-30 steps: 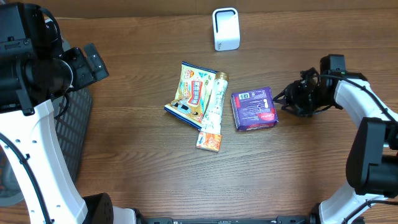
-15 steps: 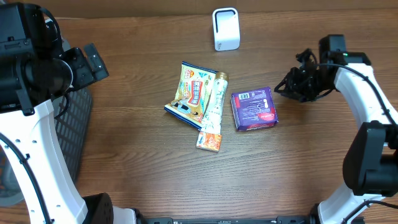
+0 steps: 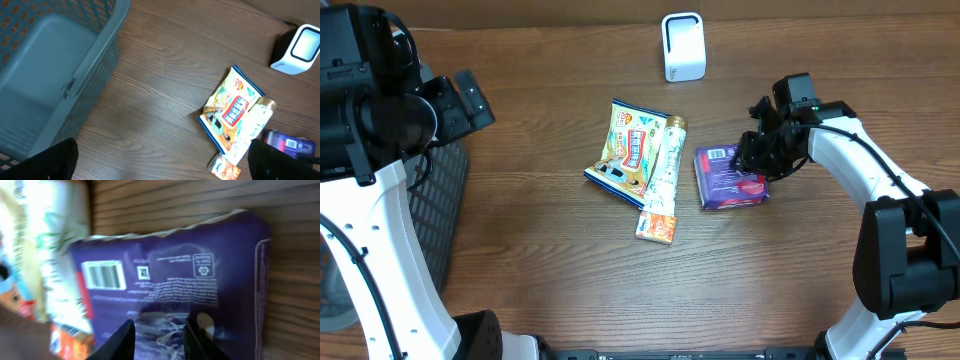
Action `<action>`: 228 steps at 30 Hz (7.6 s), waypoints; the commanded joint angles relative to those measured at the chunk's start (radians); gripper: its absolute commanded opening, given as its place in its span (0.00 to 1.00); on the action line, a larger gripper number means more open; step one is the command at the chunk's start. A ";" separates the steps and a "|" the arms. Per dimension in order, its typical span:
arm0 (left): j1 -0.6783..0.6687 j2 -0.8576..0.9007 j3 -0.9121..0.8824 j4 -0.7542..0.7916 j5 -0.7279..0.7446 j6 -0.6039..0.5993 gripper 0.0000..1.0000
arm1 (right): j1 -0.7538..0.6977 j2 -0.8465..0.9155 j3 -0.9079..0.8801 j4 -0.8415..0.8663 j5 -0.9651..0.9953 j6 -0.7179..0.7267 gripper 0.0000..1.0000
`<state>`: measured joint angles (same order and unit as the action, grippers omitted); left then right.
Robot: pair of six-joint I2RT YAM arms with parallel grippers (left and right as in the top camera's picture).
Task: Scan the item barcode
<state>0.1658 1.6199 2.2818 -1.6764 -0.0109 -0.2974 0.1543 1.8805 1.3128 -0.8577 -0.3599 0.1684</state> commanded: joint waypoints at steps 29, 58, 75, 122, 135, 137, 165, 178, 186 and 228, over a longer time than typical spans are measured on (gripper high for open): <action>0.004 0.003 -0.005 0.001 0.004 -0.014 1.00 | -0.295 -0.004 0.213 -0.193 0.354 0.106 0.54; 0.004 0.003 -0.005 0.001 0.004 -0.014 1.00 | -0.238 -0.005 0.107 -0.119 0.069 0.086 0.66; 0.004 0.003 -0.005 0.001 0.004 -0.014 1.00 | -0.244 -0.004 0.066 -0.117 -0.021 -0.043 1.00; 0.004 0.003 -0.005 0.001 0.004 -0.014 1.00 | -0.244 -0.004 -0.207 0.131 -0.253 -0.062 0.85; 0.004 0.003 -0.005 0.001 0.004 -0.014 1.00 | -0.262 -0.004 -0.206 0.208 -0.411 -0.061 0.85; 0.004 0.003 -0.005 0.001 0.004 -0.014 1.00 | -0.262 -0.004 -0.206 0.232 -0.437 -0.056 0.85; 0.004 0.003 -0.005 0.001 0.004 -0.014 1.00 | -0.262 -0.004 -0.301 0.371 -0.345 0.049 0.68; 0.004 0.003 -0.005 0.001 0.004 -0.014 1.00 | -0.262 -0.005 -0.204 0.298 -0.306 0.064 0.11; 0.004 0.003 -0.005 0.001 0.004 -0.014 1.00 | -0.262 -0.005 0.072 -0.042 0.000 0.059 0.04; 0.004 0.003 -0.005 0.001 0.004 -0.014 1.00 | -0.148 -0.005 0.432 -0.508 0.517 0.175 0.35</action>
<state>0.1658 1.6199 2.2818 -1.6764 -0.0109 -0.2977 0.1081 1.8812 1.6917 -1.3743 0.1696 0.3374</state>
